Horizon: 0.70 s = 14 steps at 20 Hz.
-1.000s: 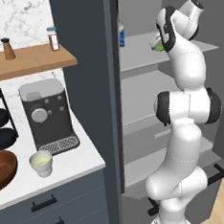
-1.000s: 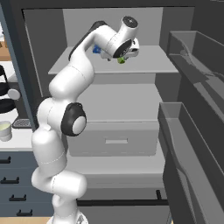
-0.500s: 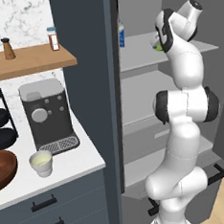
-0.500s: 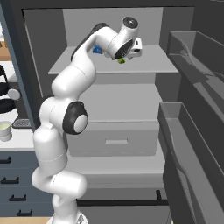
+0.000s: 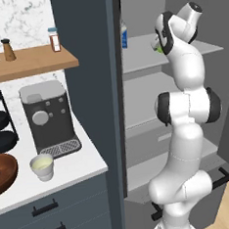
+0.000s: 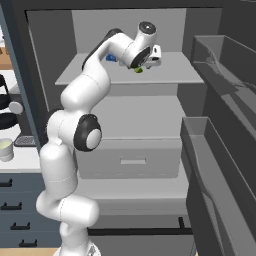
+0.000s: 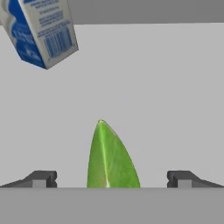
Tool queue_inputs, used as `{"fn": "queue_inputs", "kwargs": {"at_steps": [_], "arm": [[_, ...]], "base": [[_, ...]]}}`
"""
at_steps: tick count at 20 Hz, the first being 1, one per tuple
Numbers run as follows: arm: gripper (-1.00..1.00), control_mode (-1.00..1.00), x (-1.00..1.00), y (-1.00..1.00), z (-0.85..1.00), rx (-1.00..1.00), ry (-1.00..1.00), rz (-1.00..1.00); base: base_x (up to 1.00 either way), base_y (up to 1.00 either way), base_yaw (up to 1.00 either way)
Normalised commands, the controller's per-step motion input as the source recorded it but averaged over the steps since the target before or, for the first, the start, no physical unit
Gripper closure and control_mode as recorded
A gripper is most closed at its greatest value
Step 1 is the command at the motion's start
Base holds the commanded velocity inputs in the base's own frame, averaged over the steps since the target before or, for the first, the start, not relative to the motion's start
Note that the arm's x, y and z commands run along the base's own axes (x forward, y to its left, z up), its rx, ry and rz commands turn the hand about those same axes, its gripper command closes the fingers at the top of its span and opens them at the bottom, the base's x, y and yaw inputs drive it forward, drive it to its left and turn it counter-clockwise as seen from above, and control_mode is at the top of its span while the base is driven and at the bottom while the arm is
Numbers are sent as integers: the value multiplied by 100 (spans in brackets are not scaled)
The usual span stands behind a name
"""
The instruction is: Grab a lemon wedge from the fridge and one ice cube from the ice bowl, and put them in the glass of lemonade.
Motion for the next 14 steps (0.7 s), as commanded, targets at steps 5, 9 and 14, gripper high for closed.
{"fn": "queue_inputs", "kwargs": {"at_steps": [5,9,14], "arm": [[-100,-100,1,0,-10,0,0,0],[-100,-100,0,8,0,0,6,0],[100,-100,0,12,0,0,6,0]], "base": [[0,0,0],[0,0,0],[0,0,0]]}}
